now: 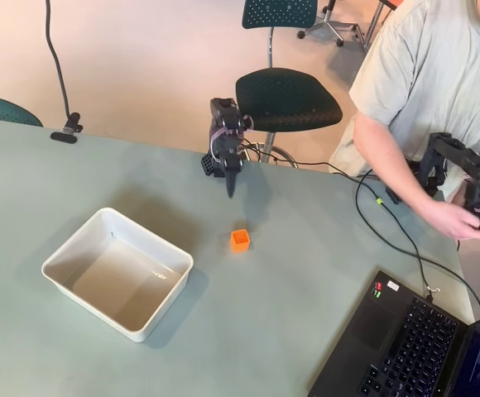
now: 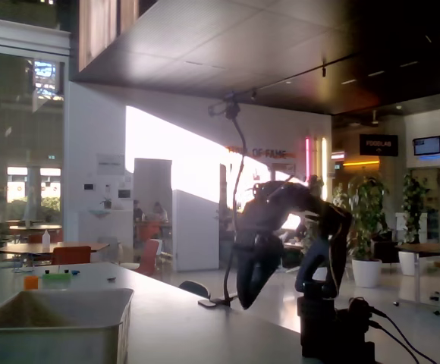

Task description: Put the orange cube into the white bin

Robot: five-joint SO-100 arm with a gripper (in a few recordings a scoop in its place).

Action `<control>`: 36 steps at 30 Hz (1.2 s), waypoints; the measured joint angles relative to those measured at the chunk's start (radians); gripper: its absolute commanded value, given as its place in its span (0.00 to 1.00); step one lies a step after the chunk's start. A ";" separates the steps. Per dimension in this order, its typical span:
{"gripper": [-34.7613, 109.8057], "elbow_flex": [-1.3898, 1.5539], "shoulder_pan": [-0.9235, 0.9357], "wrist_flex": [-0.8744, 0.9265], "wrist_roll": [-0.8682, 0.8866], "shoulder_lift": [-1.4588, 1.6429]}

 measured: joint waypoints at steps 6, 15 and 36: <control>0.26 -0.044 -0.075 0.035 0.000 -0.173; 0.56 -0.044 -0.126 0.035 0.000 -0.218; 0.67 -0.121 -0.112 -0.026 0.002 -0.557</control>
